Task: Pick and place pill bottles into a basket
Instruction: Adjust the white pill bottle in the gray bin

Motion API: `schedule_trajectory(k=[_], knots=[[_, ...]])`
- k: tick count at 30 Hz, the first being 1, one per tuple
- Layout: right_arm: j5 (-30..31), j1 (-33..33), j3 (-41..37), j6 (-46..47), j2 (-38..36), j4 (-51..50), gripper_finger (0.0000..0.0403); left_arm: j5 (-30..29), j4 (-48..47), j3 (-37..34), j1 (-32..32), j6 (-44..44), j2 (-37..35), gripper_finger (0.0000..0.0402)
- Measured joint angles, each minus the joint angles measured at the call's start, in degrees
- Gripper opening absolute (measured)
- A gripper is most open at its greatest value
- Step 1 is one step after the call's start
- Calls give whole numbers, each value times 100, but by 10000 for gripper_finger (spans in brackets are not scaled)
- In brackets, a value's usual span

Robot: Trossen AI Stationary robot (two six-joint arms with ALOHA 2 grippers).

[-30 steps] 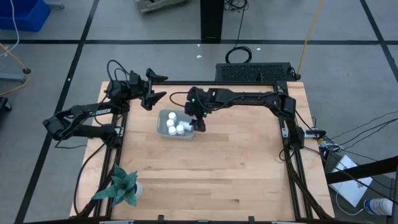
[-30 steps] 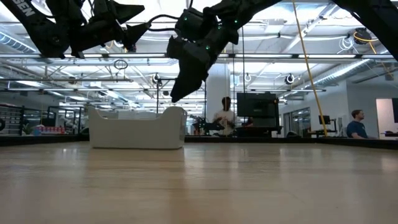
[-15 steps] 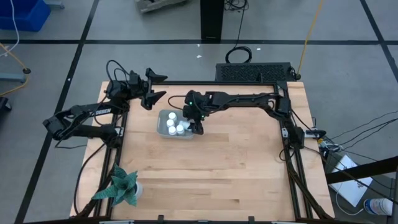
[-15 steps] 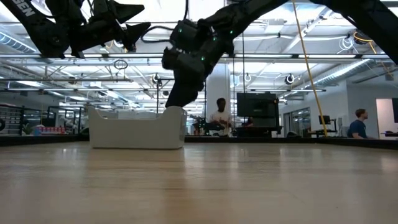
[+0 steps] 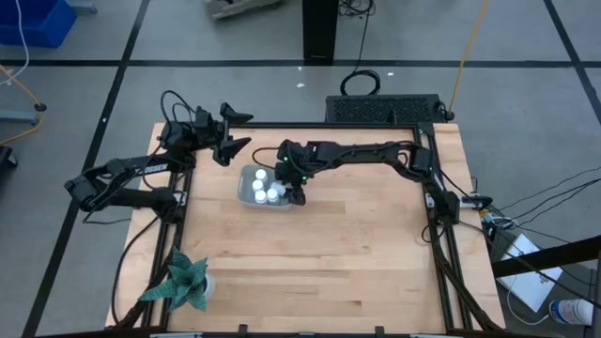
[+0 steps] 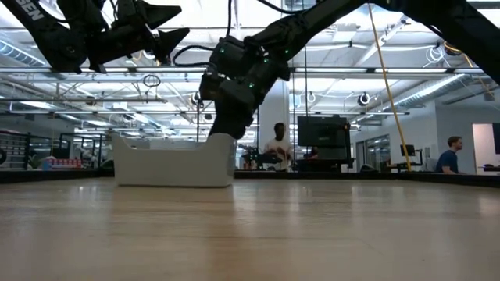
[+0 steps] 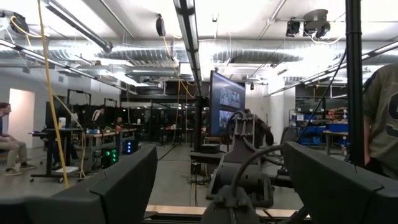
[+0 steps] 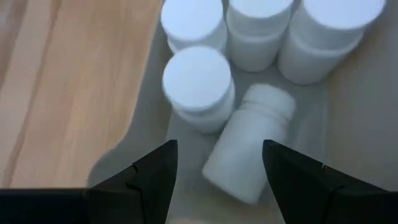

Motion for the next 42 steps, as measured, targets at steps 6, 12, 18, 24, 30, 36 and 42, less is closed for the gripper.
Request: schedule_trajectory(k=[6,12,18,24,30,36,42], knots=[[-12,0,1,-16,92,49,226,7,2,0,-4,-13,0,351],[-10,0,1,-40,90,105,226,2,0,0,0,5,0,351],[-10,-42,1,-78,151,231,226,3,2,0,0,-1,0,351],[24,-96,1,-171,180,169,226,4,4,0,-2,-11,1,351],[172,-107,79,-355,180,100,226,4,4,0,0,-11,0,351],[176,-105,79,-333,186,64,226,2,5,0,0,-9,0,351],[170,-105,84,-300,322,51,226,2,7,0,0,-10,0,351]])
